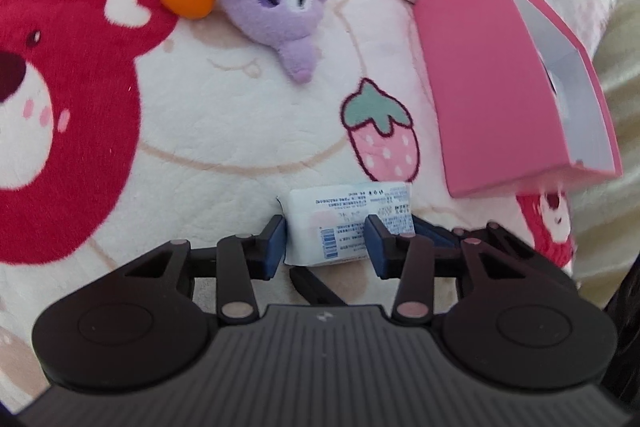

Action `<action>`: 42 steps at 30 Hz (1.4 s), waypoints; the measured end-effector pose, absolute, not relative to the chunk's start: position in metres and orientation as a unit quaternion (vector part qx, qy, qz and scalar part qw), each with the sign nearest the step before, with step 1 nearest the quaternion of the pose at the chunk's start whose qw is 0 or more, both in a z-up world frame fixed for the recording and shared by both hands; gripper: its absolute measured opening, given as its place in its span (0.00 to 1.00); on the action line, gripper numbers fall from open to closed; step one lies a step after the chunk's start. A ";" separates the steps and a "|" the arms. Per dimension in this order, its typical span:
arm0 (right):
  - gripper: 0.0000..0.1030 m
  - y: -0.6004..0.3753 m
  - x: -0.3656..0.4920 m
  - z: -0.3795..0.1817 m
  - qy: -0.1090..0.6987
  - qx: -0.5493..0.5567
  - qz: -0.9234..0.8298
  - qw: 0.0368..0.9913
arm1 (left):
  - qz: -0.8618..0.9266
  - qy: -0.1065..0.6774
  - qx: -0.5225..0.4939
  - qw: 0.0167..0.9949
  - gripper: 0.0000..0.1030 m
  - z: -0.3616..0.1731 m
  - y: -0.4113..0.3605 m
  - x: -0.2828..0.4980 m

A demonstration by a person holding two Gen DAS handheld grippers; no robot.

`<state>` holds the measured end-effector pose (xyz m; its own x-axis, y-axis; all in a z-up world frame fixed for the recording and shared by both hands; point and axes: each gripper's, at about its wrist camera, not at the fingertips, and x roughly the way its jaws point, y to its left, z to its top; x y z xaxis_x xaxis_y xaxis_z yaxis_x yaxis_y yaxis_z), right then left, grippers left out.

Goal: Organize objects
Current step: 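Lift the wipes pack with the left tool and carry it toward the pink box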

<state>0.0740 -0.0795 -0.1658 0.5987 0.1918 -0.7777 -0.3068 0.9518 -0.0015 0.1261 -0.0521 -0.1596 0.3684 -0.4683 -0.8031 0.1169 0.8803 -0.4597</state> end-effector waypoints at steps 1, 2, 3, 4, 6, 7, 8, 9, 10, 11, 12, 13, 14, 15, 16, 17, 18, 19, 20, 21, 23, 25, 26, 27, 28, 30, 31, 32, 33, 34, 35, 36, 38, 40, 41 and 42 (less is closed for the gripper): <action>0.75 -0.080 0.073 -0.165 0.425 -0.066 0.142 0.892 | -0.183 0.529 -0.155 0.814 0.40 -0.157 -0.053 0.123; 0.75 -0.080 0.072 -0.164 0.425 -0.065 0.144 0.891 | -0.184 0.527 -0.149 0.816 0.40 -0.155 -0.054 0.121; 0.75 -0.080 0.071 -0.163 0.424 -0.064 0.147 0.891 | -0.186 0.524 -0.144 0.819 0.40 -0.154 -0.054 0.119; 0.75 -0.080 0.071 -0.162 0.425 -0.063 0.150 0.891 | -0.188 0.522 -0.142 0.820 0.40 -0.154 -0.054 0.117; 0.75 -0.081 0.072 -0.161 0.430 -0.058 0.156 0.887 | -0.188 0.523 -0.144 0.819 0.40 -0.154 -0.052 0.114; 0.75 -0.081 0.072 -0.160 0.431 -0.054 0.159 0.887 | -0.186 0.523 -0.146 0.819 0.40 -0.153 -0.051 0.112; 0.75 -0.081 0.071 -0.159 0.431 -0.054 0.160 0.887 | -0.184 0.522 -0.148 0.819 0.40 -0.152 -0.050 0.111; 0.75 -0.080 0.068 -0.158 0.429 -0.057 0.161 0.887 | -0.182 0.521 -0.150 0.820 0.40 -0.151 -0.050 0.110; 0.75 -0.079 0.066 -0.156 0.426 -0.061 0.162 0.888 | -0.182 0.520 -0.153 0.820 0.40 -0.149 -0.049 0.108; 0.75 -0.079 0.064 -0.155 0.423 -0.064 0.165 0.889 | -0.182 0.519 -0.156 0.820 0.39 -0.148 -0.048 0.106; 0.76 -0.080 0.062 -0.153 0.422 -0.064 0.168 0.889 | -0.184 0.518 -0.159 0.820 0.39 -0.146 -0.046 0.103; 0.76 -0.081 0.060 -0.151 0.422 -0.060 0.174 0.888 | -0.185 0.518 -0.161 0.819 0.39 -0.145 -0.045 0.101; 0.76 -0.081 0.058 -0.149 0.423 -0.056 0.180 0.886 | -0.186 0.519 -0.162 0.818 0.39 -0.143 -0.043 0.098; 0.76 -0.082 0.056 -0.147 0.424 -0.054 0.185 0.885 | -0.188 0.520 -0.161 0.818 0.39 -0.140 -0.041 0.094; 0.76 -0.083 0.054 -0.145 0.423 -0.053 0.191 0.884 | -0.190 0.520 -0.159 0.818 0.39 -0.138 -0.040 0.091; 0.76 -0.082 0.051 -0.143 0.421 -0.054 0.196 0.884 | -0.191 0.520 -0.157 0.818 0.39 -0.135 -0.039 0.088; 0.76 -0.081 0.048 -0.141 0.420 -0.057 0.199 0.884 | -0.192 0.519 -0.156 0.818 0.39 -0.133 -0.038 0.085; 0.76 -0.080 0.046 -0.139 0.418 -0.061 0.202 0.884 | -0.192 0.518 -0.154 0.819 0.39 -0.131 -0.038 0.082; 0.76 -0.079 0.044 -0.138 0.417 -0.064 0.205 0.883 | -0.192 0.518 -0.153 0.819 0.39 -0.129 -0.038 0.079; 0.77 -0.078 0.041 -0.136 0.416 -0.066 0.206 0.883 | -0.192 0.518 -0.154 0.819 0.40 -0.127 -0.037 0.077; 0.77 -0.078 0.038 -0.132 0.416 -0.071 0.210 0.882 | -0.193 0.521 -0.155 0.817 0.40 -0.124 -0.037 0.073; 0.77 -0.077 0.034 -0.129 0.416 -0.073 0.213 0.881 | -0.193 0.528 -0.163 0.811 0.40 -0.119 -0.034 0.071; 0.77 -0.076 0.032 -0.126 0.413 -0.077 0.212 0.883 | -0.196 0.528 -0.170 0.809 0.40 -0.117 -0.031 0.071; 0.77 -0.075 0.029 -0.123 0.410 -0.079 0.211 0.884 | -0.200 0.525 -0.175 0.808 0.40 -0.113 -0.029 0.069; 0.78 -0.074 0.027 -0.120 0.407 -0.080 0.210 0.885 | -0.205 0.523 -0.178 0.808 0.40 -0.109 -0.027 0.068; 0.78 -0.074 0.024 -0.113 0.404 -0.078 0.213 0.886 | -0.210 0.520 -0.177 0.809 0.40 -0.102 -0.025 0.065; 0.78 -0.074 0.022 -0.110 0.402 -0.078 0.215 0.887 | -0.212 0.519 -0.176 0.809 0.40 -0.098 -0.024 0.063; 0.78 -0.074 0.020 -0.106 0.400 -0.079 0.216 0.887 | -0.214 0.518 -0.176 0.809 0.40 -0.095 -0.023 0.061; 0.78 -0.073 0.018 -0.103 0.399 -0.080 0.216 0.888 | -0.215 0.518 -0.175 0.809 0.41 -0.093 -0.023 0.059; 0.78 -0.073 0.017 -0.100 0.399 -0.078 0.216 0.888 | -0.216 0.519 -0.173 0.809 0.41 -0.090 -0.023 0.058; 0.78 -0.074 0.015 -0.096 0.402 -0.071 0.216 0.887 | -0.216 0.521 -0.169 0.808 0.41 -0.088 -0.024 0.057; 0.78 -0.074 0.015 -0.093 0.406 -0.065 0.214 0.886 | -0.217 0.524 -0.168 0.806 0.42 -0.087 -0.024 0.055; 0.78 -0.074 0.012 -0.088 0.411 -0.058 0.206 0.886 | -0.221 0.523 -0.168 0.806 0.42 -0.083 -0.025 0.053; 0.80 -0.075 0.009 -0.084 0.415 -0.050 0.203 0.885 | -0.224 0.524 -0.165 0.805 0.43 -0.079 -0.027 0.050; 0.81 -0.077 0.008 -0.083 0.419 -0.045 0.201 0.885 | -0.228 0.526 -0.165 0.803 0.43 -0.078 -0.028 0.049; 0.81 -0.078 0.008 -0.081 0.422 -0.036 0.201 0.883 | -0.229 0.527 -0.162 0.803 0.43 -0.076 -0.029 0.048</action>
